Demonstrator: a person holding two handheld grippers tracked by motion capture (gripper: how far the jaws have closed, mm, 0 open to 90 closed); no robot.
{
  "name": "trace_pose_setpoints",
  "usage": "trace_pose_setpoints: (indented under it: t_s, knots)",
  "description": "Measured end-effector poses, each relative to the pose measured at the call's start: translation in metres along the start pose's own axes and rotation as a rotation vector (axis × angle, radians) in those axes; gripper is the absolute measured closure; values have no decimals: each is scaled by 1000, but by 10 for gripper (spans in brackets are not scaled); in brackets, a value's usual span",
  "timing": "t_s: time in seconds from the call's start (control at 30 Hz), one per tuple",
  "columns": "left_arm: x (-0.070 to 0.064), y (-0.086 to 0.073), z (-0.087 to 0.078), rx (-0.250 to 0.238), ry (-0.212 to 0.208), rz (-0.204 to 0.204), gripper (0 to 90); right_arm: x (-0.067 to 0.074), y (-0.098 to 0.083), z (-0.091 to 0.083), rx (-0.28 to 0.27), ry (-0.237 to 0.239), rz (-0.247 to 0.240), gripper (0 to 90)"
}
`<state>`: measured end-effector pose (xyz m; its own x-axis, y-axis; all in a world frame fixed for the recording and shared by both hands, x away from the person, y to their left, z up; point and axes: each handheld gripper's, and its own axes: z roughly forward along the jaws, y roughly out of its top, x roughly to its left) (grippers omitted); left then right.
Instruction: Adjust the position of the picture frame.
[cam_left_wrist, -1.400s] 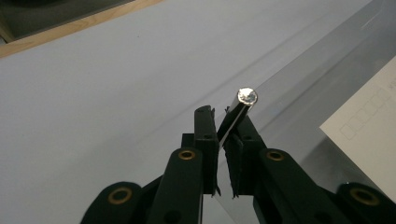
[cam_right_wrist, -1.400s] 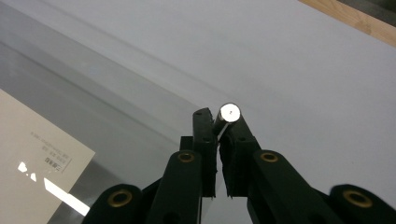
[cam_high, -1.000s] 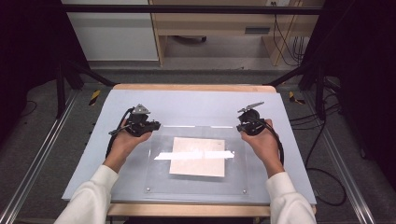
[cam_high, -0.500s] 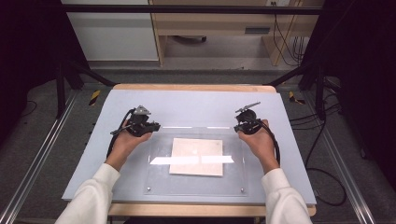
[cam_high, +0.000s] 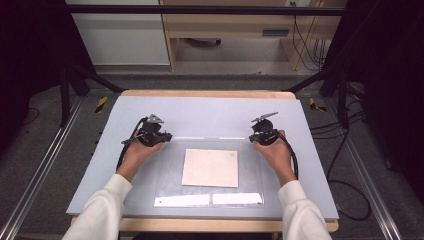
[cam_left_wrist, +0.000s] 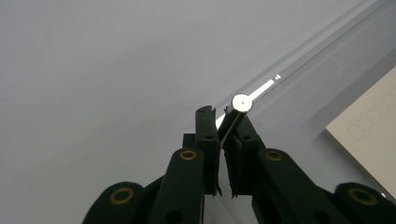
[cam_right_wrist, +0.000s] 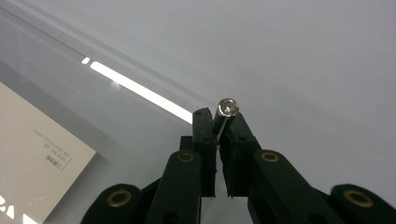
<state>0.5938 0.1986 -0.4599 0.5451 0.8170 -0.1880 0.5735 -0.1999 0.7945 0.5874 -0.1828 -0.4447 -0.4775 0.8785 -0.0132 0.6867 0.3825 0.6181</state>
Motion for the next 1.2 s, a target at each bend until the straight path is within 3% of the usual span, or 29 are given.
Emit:
trace_pose_setpoints:
  t_s: [0.3, 0.7, 1.2]
  knots:
    - [1, -2, 5, 29, 11, 14, 840, -2, -6, 6, -9, 6, 3, 852]
    - [1, -5, 7, 24, 16, 6, 841, -3, -8, 10, -12, 9, 12, 852]
    - [-4, -7, 8, 7, 65, 9, 841, -3, -13, 10, -46, 10, 13, 850]
